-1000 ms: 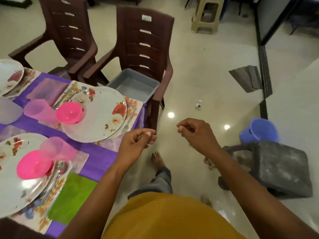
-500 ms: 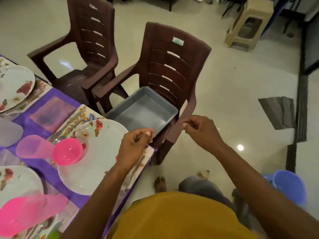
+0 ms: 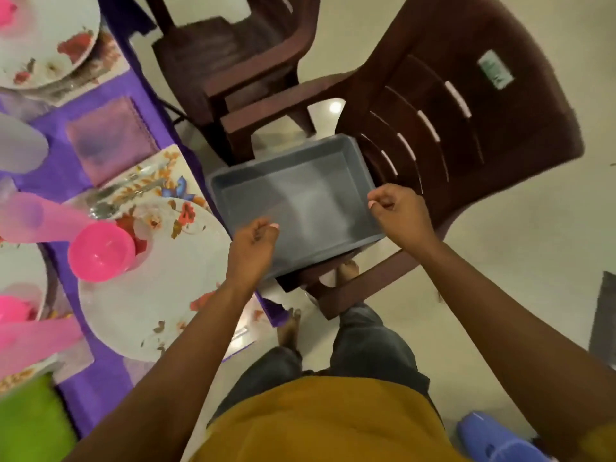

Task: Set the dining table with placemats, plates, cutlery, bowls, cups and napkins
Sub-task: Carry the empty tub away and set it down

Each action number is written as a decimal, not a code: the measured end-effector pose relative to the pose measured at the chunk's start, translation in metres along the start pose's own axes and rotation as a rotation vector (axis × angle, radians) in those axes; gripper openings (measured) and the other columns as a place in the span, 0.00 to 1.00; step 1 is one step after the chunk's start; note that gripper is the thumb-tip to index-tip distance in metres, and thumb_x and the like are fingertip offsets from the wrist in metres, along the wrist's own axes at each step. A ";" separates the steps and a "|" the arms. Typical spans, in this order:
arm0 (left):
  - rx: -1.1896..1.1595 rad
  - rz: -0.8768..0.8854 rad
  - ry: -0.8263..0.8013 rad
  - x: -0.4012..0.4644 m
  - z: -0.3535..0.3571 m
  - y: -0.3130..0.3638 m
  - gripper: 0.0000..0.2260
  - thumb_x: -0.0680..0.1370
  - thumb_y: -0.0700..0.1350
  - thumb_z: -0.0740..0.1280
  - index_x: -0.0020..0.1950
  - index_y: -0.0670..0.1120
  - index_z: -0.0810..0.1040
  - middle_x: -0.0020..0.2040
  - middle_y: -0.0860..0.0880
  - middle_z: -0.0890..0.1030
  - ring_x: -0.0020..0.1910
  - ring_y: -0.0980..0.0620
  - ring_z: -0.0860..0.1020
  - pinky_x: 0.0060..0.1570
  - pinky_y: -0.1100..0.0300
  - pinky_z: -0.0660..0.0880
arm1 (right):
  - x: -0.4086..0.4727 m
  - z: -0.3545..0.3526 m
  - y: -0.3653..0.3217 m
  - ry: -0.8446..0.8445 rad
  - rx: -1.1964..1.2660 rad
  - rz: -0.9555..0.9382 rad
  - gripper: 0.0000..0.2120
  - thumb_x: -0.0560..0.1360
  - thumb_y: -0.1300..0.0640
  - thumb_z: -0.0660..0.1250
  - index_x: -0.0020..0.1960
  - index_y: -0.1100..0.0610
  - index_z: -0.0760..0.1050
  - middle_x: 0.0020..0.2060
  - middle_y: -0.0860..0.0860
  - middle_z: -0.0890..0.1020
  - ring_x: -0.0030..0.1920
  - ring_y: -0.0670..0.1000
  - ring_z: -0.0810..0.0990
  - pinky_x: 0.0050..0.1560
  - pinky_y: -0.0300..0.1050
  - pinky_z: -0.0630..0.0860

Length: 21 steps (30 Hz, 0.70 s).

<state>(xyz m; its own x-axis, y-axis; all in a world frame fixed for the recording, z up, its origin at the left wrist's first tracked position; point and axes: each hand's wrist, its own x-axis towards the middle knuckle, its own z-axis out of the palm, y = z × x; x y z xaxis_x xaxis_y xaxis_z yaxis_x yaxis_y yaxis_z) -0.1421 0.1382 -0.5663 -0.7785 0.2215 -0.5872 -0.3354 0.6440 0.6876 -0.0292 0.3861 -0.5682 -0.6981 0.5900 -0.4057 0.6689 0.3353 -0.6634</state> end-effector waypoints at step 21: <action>0.295 -0.680 0.379 0.192 0.058 -0.094 0.44 0.82 0.51 0.68 0.84 0.40 0.39 0.85 0.42 0.41 0.84 0.41 0.43 0.82 0.46 0.44 | 0.212 0.100 0.126 -0.385 -0.287 0.201 0.39 0.73 0.50 0.73 0.79 0.55 0.61 0.70 0.61 0.74 0.67 0.65 0.76 0.67 0.59 0.76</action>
<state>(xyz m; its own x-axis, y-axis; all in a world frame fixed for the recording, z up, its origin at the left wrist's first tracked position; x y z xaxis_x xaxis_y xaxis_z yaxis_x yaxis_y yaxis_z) -0.2292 0.1625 -0.7684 -0.6000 -0.5125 -0.6142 -0.6853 0.7254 0.0642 -0.1185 0.4804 -0.8008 -0.5557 0.3686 -0.7452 0.8049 0.4627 -0.3715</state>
